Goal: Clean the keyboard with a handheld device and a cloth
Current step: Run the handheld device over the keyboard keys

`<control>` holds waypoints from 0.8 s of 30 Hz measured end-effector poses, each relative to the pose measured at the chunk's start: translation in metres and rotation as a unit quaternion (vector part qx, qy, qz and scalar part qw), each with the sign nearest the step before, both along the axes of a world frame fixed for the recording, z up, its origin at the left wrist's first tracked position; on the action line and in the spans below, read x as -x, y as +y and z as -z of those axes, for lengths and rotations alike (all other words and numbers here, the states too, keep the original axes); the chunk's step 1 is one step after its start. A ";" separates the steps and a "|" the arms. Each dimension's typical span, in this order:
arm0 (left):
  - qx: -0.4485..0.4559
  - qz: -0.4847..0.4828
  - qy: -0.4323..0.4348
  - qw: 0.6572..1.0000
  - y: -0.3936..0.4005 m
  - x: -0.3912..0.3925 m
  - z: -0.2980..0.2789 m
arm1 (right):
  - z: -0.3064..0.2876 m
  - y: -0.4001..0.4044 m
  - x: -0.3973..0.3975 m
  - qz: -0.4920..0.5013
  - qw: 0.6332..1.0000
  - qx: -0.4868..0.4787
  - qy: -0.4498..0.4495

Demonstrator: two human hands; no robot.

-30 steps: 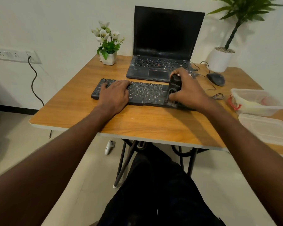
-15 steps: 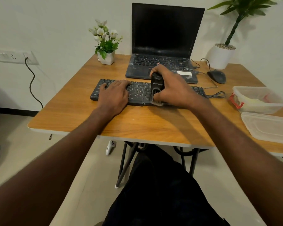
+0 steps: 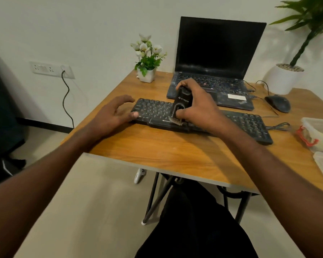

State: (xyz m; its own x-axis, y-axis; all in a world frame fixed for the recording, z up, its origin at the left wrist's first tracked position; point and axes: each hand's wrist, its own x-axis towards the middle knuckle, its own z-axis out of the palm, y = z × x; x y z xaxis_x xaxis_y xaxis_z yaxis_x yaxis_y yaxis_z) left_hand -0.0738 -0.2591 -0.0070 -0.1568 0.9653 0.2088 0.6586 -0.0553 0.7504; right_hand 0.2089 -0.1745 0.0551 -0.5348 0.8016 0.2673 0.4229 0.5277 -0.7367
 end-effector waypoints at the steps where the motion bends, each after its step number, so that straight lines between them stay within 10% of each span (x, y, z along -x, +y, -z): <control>1: 0.011 0.018 -0.009 1.000 0.000 0.004 0.001 | 0.002 0.002 0.011 -0.003 1.000 -0.003 0.012; 9: 0.046 0.082 -0.008 0.996 0.011 0.010 0.005 | 0.010 0.010 0.105 -0.062 0.997 -0.026 0.032; 17: 0.060 0.060 -0.001 0.996 0.014 0.010 0.006 | -0.017 0.012 0.103 -0.179 0.958 -0.098 -0.204; 24: 0.070 0.055 0.007 0.996 0.014 0.010 0.005 | 0.001 0.007 0.128 -0.152 0.980 -0.084 -0.094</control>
